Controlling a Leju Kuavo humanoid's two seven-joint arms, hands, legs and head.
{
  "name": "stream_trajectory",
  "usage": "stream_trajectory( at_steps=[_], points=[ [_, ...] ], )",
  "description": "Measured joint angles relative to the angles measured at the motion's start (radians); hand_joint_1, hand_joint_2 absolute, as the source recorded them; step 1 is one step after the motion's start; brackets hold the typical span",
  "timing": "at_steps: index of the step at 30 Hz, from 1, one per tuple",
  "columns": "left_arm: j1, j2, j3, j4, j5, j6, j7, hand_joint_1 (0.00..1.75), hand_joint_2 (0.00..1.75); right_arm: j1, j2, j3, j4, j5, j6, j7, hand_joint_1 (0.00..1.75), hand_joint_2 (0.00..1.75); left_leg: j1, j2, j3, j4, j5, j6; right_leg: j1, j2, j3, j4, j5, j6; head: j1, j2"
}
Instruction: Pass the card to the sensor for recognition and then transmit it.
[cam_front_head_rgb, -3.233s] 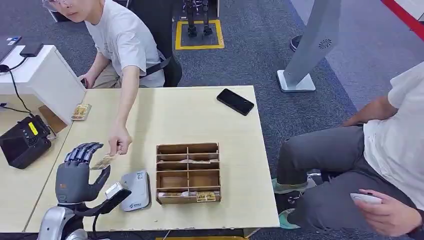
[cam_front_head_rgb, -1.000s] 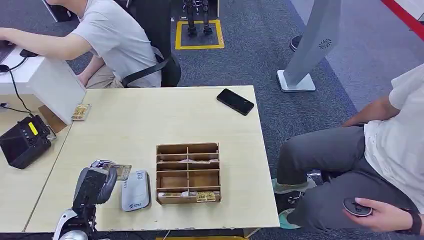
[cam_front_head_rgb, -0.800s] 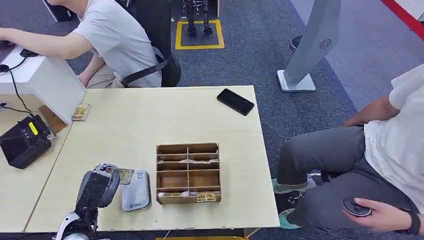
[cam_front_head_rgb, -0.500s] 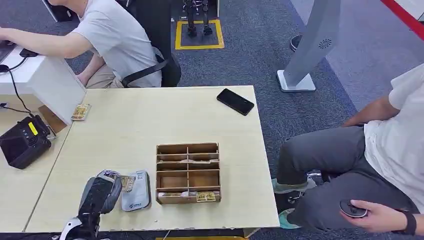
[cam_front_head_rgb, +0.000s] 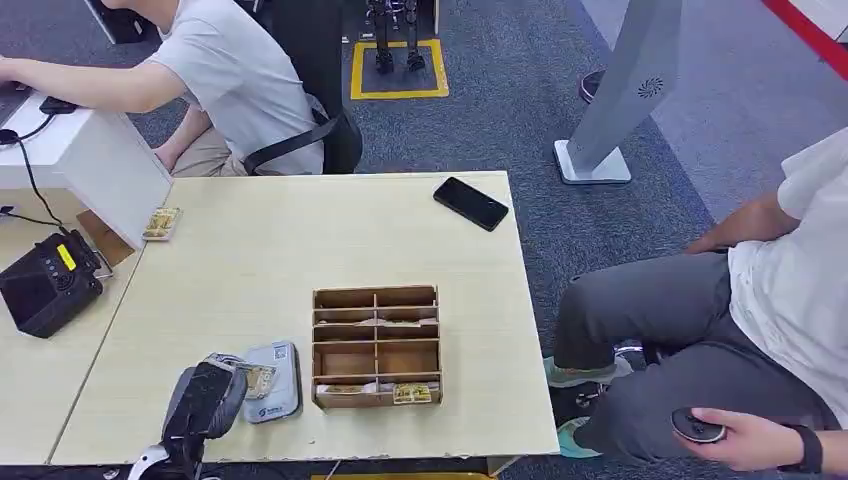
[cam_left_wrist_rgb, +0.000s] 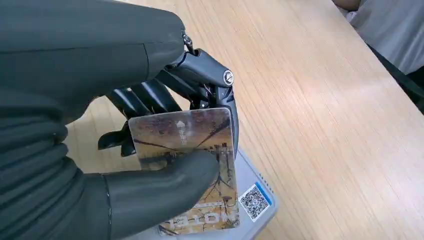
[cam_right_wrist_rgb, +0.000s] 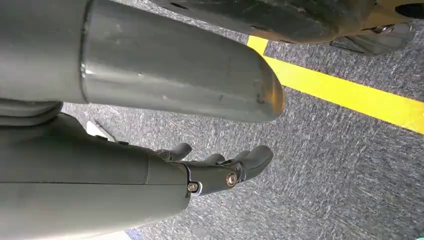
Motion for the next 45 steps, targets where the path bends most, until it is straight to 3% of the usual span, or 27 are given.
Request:
stream_trajectory(
  at_steps=[18,38,42,45],
  points=[
    [-0.009,0.0,0.0,0.064,-0.057,0.039,0.051,1.75,1.75,-0.006,0.0,-0.008,0.001,0.033,0.003,0.006,0.0,0.0,0.0,0.0,0.0,0.0,0.0,0.0,0.0,0.0,0.0,0.0,0.0,0.0,0.0,0.0],
    [-0.04,0.0,0.004,0.15,-0.068,0.068,0.053,1.75,1.75,-0.011,0.0,-0.015,0.001,0.064,0.005,0.0,0.0,0.0,0.0,0.0,0.001,0.0,0.0,0.0,0.0,0.0,0.001,0.0,0.0,0.0,0.0,0.0],
    [-0.041,0.0,0.004,0.158,-0.011,0.063,0.004,1.75,1.75,-0.011,0.0,-0.025,0.001,0.079,0.005,-0.005,0.0,0.0,0.0,0.0,0.001,0.0,0.0,0.0,0.0,0.0,0.001,0.0,0.0,0.0,0.0,0.0],
    [-0.039,-0.002,0.004,0.154,0.128,0.004,-0.069,1.75,1.75,-0.011,0.0,-0.036,0.001,0.09,0.005,-0.009,0.0,0.0,0.0,0.0,0.001,0.0,0.0,0.0,0.0,0.0,0.001,0.0,0.0,0.0,0.0,0.0]
  ],
)
